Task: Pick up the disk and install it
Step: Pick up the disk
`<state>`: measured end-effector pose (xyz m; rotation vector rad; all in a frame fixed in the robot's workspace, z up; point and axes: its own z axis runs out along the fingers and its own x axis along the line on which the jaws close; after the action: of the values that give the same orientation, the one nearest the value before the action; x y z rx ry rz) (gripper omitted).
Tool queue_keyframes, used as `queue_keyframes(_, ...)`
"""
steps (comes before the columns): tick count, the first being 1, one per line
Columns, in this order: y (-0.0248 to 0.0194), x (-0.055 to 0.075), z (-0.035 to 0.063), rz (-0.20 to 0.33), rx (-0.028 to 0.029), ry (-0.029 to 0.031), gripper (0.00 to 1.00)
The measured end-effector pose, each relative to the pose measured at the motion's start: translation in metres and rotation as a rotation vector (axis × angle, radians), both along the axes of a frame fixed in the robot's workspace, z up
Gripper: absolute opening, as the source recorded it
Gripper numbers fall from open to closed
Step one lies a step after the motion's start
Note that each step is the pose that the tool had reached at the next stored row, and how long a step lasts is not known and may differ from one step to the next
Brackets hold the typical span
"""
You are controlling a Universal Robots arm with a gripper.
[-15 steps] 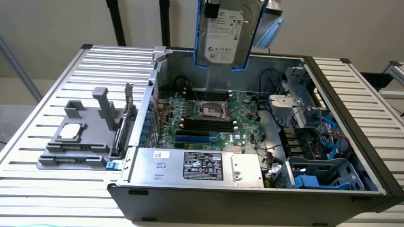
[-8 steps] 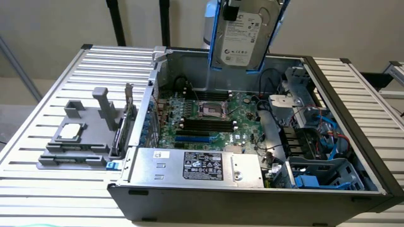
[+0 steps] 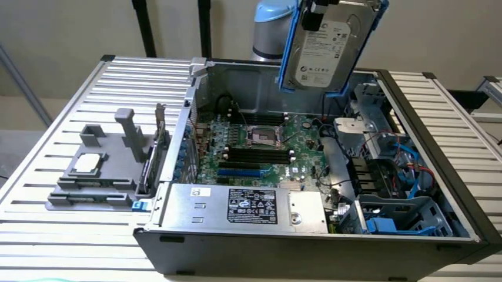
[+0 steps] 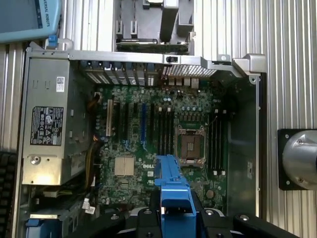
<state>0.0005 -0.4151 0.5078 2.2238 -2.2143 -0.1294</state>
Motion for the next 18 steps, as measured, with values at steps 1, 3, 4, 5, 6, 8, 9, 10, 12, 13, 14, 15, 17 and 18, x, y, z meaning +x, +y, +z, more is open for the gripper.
queue_keyframes(1,-0.0035,0.002,0.0,0.0,0.0001,0.0014,0.33)
queue_keyframes(3,-0.0108,0.006,0.0,0.0,0.0001,0.0036,0.33)
queue_keyframes(4,-0.0145,0.007,0.0,0.0,0.0001,0.0046,0.33)
queue_keyframes(5,-0.0183,0.009,-0.0001,0.0,0.0001,0.0054,0.33)
queue_keyframes(6,-0.0222,0.01,-0.0001,0.0,0.0001,0.006,0.33)
queue_keyframes(8,-0.0306,0.012,-0.0001,0.0,0.0002,0.0066,0.33)
queue_keyframes(9,-0.0348,0.013,-0.0001,0.0,0.0001,0.0068,0.33)
queue_keyframes(10,-0.039,0.014,0.0,0.0,0.0,0.0069,0.33)
queue_keyframes(12,-0.0475,0.015,-0.0001,0.0,0.0002,0.0068,0.33)
queue_keyframes(13,-0.052,0.015,0.0,0.0,0.0001,0.0068,0.33)
queue_keyframes(14,-0.0562,0.015,-0.0001,0.0,0.0003,0.0068,0.33)
queue_keyframes(15,-0.0603,0.015,0.0,0.0,0.0001,0.0068,0.33)
queue_keyframes(17,-0.0689,0.015,0.0,0.0,0.0002,0.0068,0.33)
queue_keyframes(18,-0.073,0.015,0.0,0.0,0.0001,0.0068,0.33)
